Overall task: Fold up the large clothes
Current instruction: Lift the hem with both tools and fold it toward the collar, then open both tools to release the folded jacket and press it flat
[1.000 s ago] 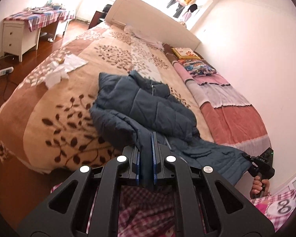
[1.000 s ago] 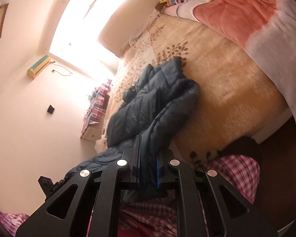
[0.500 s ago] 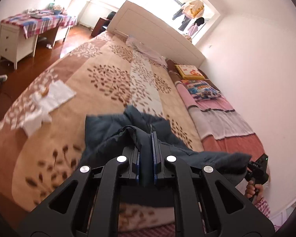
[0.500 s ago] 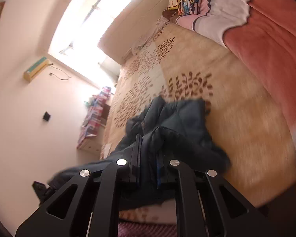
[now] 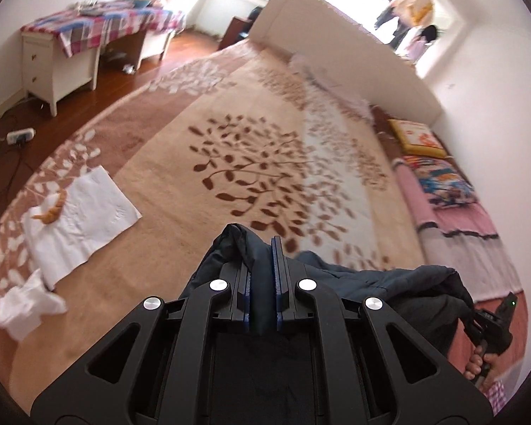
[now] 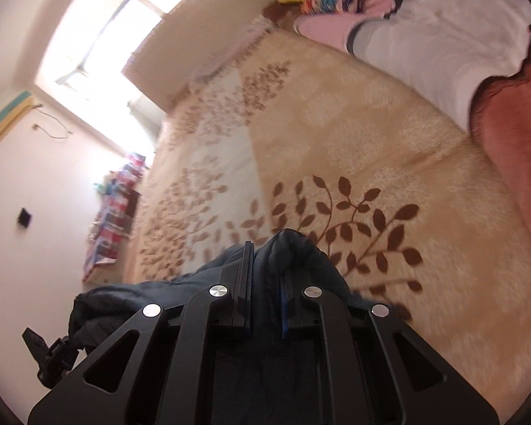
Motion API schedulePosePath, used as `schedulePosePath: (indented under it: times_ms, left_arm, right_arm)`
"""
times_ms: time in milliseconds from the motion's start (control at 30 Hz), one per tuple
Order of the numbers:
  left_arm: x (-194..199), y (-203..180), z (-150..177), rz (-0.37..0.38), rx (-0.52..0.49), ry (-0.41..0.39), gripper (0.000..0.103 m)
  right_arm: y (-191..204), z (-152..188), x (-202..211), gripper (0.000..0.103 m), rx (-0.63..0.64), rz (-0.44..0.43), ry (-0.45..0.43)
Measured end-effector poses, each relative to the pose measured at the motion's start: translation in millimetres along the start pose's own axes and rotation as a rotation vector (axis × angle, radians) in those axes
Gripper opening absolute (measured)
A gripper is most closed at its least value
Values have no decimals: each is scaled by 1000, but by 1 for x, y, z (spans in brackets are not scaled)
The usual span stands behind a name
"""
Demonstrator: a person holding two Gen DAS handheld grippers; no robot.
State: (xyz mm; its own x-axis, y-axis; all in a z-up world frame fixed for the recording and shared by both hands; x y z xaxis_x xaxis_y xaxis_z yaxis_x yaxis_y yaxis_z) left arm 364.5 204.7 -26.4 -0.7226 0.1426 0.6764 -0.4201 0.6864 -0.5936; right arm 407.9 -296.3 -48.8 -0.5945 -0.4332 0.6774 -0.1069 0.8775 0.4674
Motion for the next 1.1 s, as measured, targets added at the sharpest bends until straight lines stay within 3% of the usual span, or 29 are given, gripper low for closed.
schedulePosePath:
  times_ms: [167,367,467,533,600,667,733,867,933,1033,1100]
  left_arm:
    - [-63,16,-4,-57,42,28,10]
    - [-100,34,5,-105,128,77,17]
    - [-101,36,7,-101,146,99,24]
    - [-92,30,4,-70,151,99,30]
    - [-84,22,-1,-26,168,96,39]
    - [-69,15,-10,-1,177,43,58]
    - [-54,11,-20,4,155,-31,64]
    - [-41,5,-17,-5,101,-17,64]
    - [-40,-3,-2,-8,15,14,64]
    - [-52,-8,29,-56,-111,81,52]
    - [-64,-2,45,-106,-128,128,48]
  right_arm:
    - [-20,0,-60,12,-8,42,68]
    - [-36,15,-103,13,-54,71,146]
    - [-38,18,-105,26,-128,1,149]
    - [-33,11,-96,50,-170,-84,124]
    - [-28,3,-84,64,-201,-133,89]
    - [-26,-5,-70,75,-199,-125,49]
    - [-28,-11,-55,81,-171,-79,2]
    - [-25,-3,-38,80,-123,-48,-4]
    - [-16,6,-37,58,-49,-21,14]
    - [-4,29,-52,33,60,23,89]
    - [-3,41,-62,30,78,56,127]
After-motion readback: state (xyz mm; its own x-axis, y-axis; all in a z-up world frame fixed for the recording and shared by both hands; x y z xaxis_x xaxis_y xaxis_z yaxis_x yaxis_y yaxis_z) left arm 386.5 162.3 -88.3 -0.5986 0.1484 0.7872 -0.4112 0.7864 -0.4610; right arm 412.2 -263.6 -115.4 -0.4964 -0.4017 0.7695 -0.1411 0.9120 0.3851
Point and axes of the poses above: each gripper's, at about its wrist camera, not at the fingertips, and x roughly against the way its jaws point, y to its left, z to its underside, the point moved 10 cm from there along -x, roughly the way its jaws point, and after that the axes turned 15 degrees about x, right-handed, at the moved point
